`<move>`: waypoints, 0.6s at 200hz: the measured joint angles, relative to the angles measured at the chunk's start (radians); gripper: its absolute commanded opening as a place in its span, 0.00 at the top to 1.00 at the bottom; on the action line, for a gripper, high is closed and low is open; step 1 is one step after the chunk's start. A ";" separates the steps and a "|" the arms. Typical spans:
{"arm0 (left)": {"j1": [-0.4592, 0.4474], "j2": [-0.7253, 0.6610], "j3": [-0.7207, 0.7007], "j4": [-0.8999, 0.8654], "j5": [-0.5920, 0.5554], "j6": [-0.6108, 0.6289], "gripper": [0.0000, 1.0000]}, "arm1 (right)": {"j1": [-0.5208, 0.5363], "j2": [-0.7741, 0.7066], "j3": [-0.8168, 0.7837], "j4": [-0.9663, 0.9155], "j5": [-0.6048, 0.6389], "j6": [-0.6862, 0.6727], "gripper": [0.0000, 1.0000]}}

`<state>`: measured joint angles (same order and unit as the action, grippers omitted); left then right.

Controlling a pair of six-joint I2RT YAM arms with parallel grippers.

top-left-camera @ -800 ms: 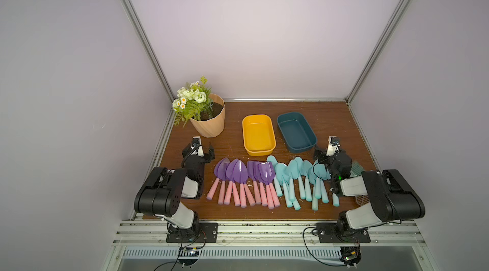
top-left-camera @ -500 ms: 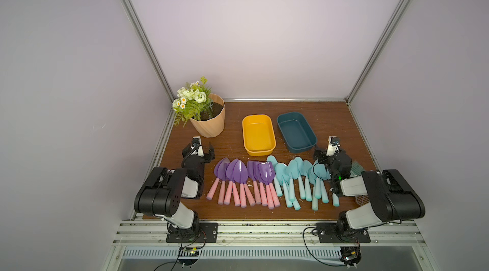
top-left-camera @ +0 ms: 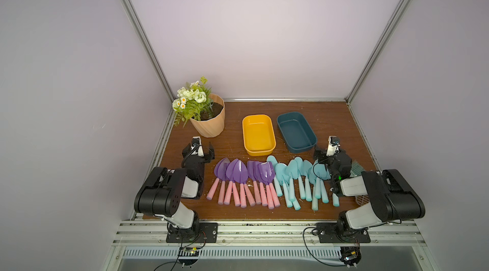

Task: Sort the small shovels by color and place them into the storage box
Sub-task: Pick up the shovel from the center of the board.

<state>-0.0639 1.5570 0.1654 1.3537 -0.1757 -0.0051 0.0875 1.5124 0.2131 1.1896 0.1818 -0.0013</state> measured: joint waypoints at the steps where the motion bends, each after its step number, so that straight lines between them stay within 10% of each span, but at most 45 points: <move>1: 0.000 0.000 0.000 0.001 -0.001 0.000 0.00 | 0.000 0.000 0.000 0.000 0.000 0.000 0.00; 89: 0.001 0.004 0.009 0.003 -0.019 0.001 0.00 | -0.004 0.000 0.002 -0.002 0.003 0.001 0.01; 120: -0.002 -0.110 0.116 -0.230 -0.060 -0.008 0.00 | -0.004 -0.091 0.123 -0.259 0.032 0.019 0.22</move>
<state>-0.0654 1.4471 0.2817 1.1240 -0.2352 -0.0128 0.0834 1.4216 0.3359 0.9310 0.2142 0.0174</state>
